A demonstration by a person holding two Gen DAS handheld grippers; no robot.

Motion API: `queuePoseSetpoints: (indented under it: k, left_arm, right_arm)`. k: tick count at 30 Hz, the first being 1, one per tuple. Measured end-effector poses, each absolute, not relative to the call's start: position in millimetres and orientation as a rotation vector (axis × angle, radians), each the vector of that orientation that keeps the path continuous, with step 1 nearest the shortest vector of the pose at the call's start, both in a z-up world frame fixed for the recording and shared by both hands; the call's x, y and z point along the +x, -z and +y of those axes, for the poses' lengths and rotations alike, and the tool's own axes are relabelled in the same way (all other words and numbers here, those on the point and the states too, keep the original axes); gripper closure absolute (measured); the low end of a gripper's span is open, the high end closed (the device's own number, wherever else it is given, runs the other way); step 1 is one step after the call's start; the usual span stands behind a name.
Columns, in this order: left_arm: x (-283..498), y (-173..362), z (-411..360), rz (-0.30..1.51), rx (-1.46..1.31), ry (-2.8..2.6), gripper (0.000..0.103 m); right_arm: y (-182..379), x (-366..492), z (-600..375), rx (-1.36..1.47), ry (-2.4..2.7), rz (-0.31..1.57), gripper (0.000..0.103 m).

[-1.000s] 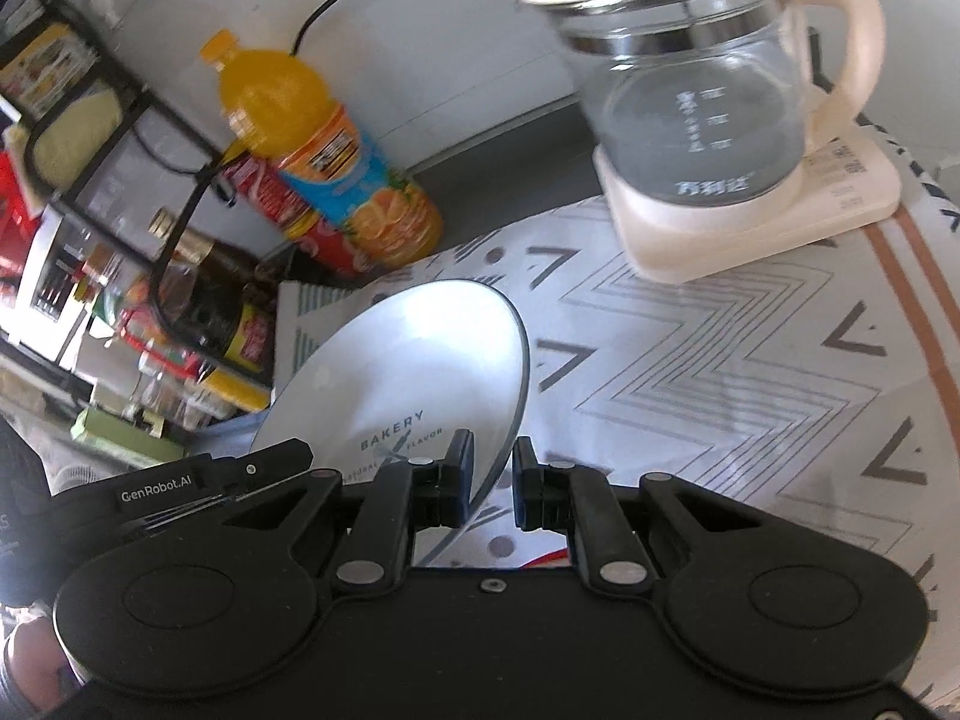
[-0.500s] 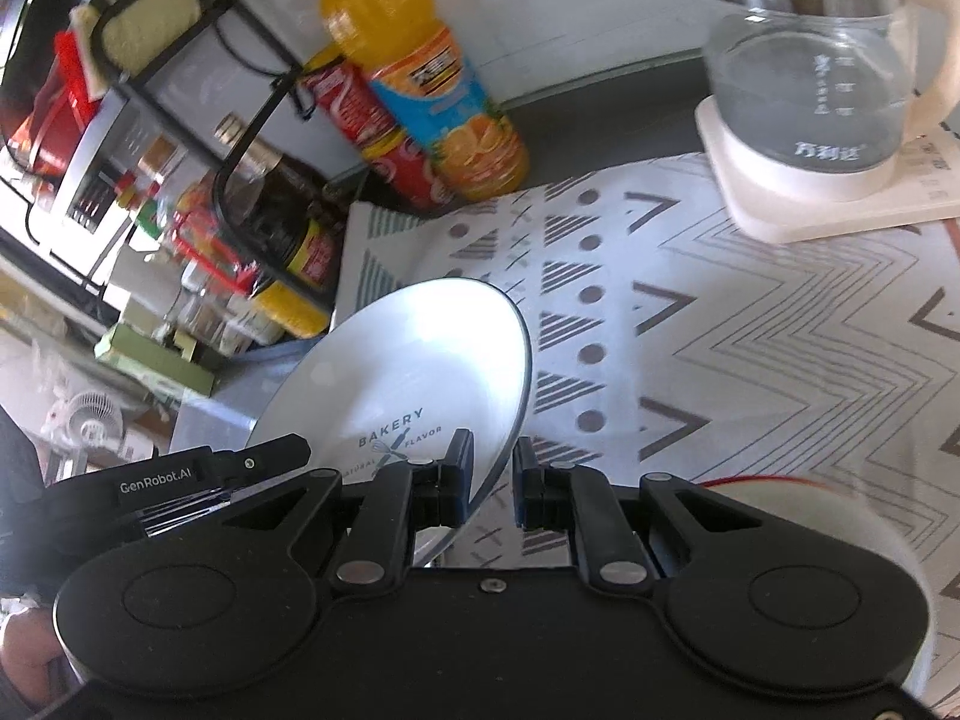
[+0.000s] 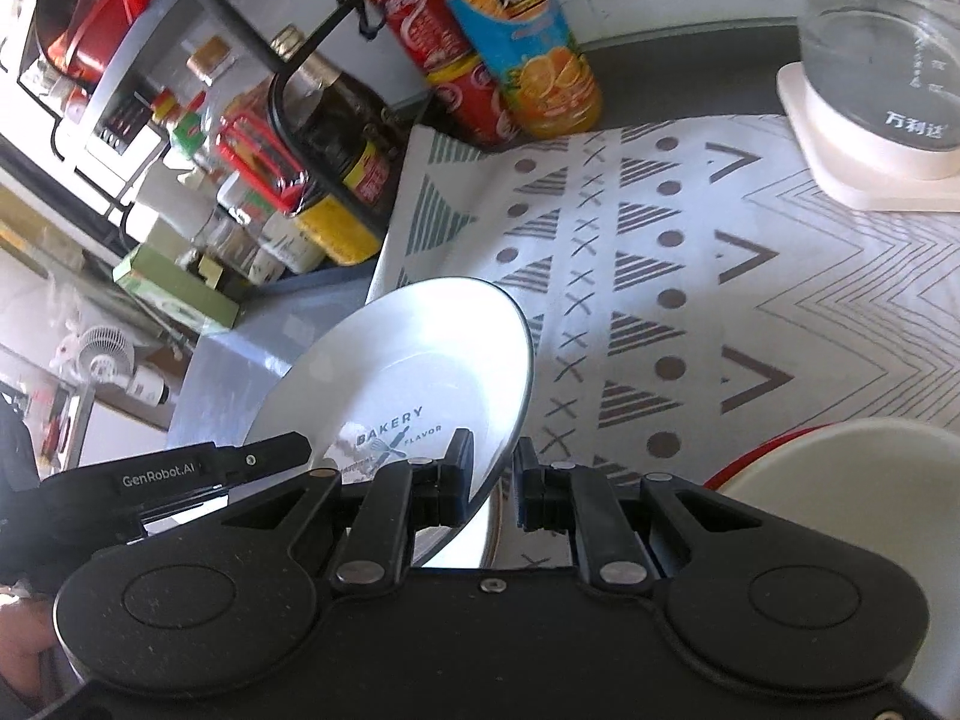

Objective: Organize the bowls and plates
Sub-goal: 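Lift the 'BAKERY' plate with both tools and carry it over the stacked plates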

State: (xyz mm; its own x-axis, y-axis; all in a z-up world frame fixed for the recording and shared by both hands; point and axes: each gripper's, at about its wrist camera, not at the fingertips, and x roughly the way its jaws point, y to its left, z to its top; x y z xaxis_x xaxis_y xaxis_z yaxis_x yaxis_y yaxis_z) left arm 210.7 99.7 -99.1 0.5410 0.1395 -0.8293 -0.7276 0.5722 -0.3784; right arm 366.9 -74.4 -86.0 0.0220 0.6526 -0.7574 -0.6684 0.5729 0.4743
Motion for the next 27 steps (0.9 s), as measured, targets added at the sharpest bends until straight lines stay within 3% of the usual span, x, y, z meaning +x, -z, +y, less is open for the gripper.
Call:
queuePoseSetpoints:
  k: [27]
  left_arm:
    - [184.9, 139.9, 109.4, 0.925, -0.85, -0.629, 0.082]
  right_arm:
    - [101.2, 330.8, -43.1, -0.24, -1.007, 1.131, 0.09]
